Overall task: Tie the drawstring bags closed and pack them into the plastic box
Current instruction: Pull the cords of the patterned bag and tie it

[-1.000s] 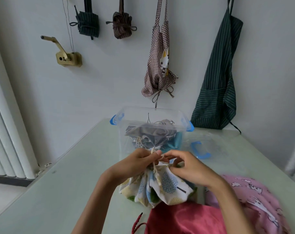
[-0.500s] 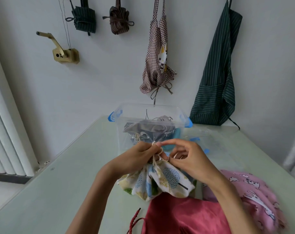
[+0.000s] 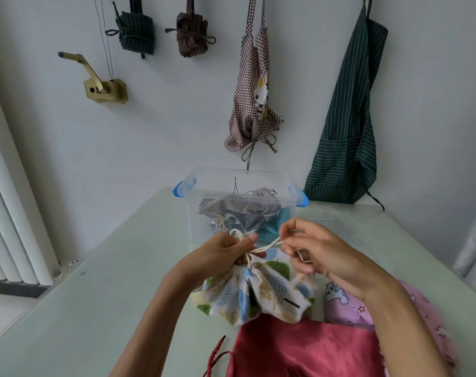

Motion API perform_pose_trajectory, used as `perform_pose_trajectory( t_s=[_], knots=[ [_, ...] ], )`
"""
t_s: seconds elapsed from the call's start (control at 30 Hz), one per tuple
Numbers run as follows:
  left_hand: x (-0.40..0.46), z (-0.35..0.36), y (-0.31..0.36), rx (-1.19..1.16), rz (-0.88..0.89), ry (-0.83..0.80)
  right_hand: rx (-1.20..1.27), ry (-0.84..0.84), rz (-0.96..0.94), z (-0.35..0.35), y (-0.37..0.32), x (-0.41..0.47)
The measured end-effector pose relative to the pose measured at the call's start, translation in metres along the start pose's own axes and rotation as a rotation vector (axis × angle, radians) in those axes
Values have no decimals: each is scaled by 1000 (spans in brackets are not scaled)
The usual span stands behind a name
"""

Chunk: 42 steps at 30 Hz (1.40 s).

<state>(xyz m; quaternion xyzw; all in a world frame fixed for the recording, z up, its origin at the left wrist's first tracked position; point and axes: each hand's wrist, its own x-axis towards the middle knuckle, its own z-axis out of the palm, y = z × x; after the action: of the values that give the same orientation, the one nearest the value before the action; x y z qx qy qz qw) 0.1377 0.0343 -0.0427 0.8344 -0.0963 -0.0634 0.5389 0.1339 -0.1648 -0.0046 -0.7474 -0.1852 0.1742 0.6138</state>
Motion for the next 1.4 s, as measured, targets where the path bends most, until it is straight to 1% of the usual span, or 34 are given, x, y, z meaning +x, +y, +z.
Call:
perform_pose_trajectory(
  t_s=[0.03,0.1,0.17,0.27,0.33,0.43,0.53,0.6,0.77,0.83,0.9,0.93,1.03,1.1,1.13,1.2,1.23,1.27,1.37,1.4],
  knots=[
    [2,1,0,4,-11,62,-38,-24,81,5,-4,-3],
    [4,3,3,9,-1,145,-303,-54,186,15,-6,-4],
    [5,6,5,-17,31,183,-549,-24,144,26,2,3],
    [2,10,12,-14,35,196,-667,96,54,26,20,17],
    [2,11,11,-36,30,146,-658,165,24,20,27,22],
    [0,10,8,-127,10,69,-564,238,5,12,36,26],
    [-4,6,1,-201,-9,-29,-446,211,76,8,45,29],
    [-7,3,-2,-243,-21,-76,-410,192,100,5,46,27],
    [-9,-2,1,-385,-70,-131,-397,48,67,-4,20,8],
    [-8,0,3,-382,-84,-148,-407,54,28,-7,9,0],
    [-7,3,5,-397,-112,-107,-423,81,-31,-8,3,-5],
    [-7,4,5,-420,-126,-68,-430,68,-49,-7,1,-6],
    [-7,4,7,-485,-121,5,-483,-78,-56,1,-3,-9],
    [-8,4,8,-466,-101,26,-546,-86,-63,2,-3,-10],
    [-9,3,8,-446,-98,41,-567,-12,-83,0,-1,-8],
    [-9,2,9,-416,-88,77,-591,235,-164,-4,2,-3],
    [-9,2,9,-411,-76,88,-575,320,-205,-5,3,-1],
    [-9,2,9,-407,-57,97,-546,328,-226,-3,3,1],
    [-10,2,11,-388,34,127,-521,135,-173,8,7,5],
    [-10,1,11,-373,73,144,-504,100,-155,10,9,6]
  ],
)
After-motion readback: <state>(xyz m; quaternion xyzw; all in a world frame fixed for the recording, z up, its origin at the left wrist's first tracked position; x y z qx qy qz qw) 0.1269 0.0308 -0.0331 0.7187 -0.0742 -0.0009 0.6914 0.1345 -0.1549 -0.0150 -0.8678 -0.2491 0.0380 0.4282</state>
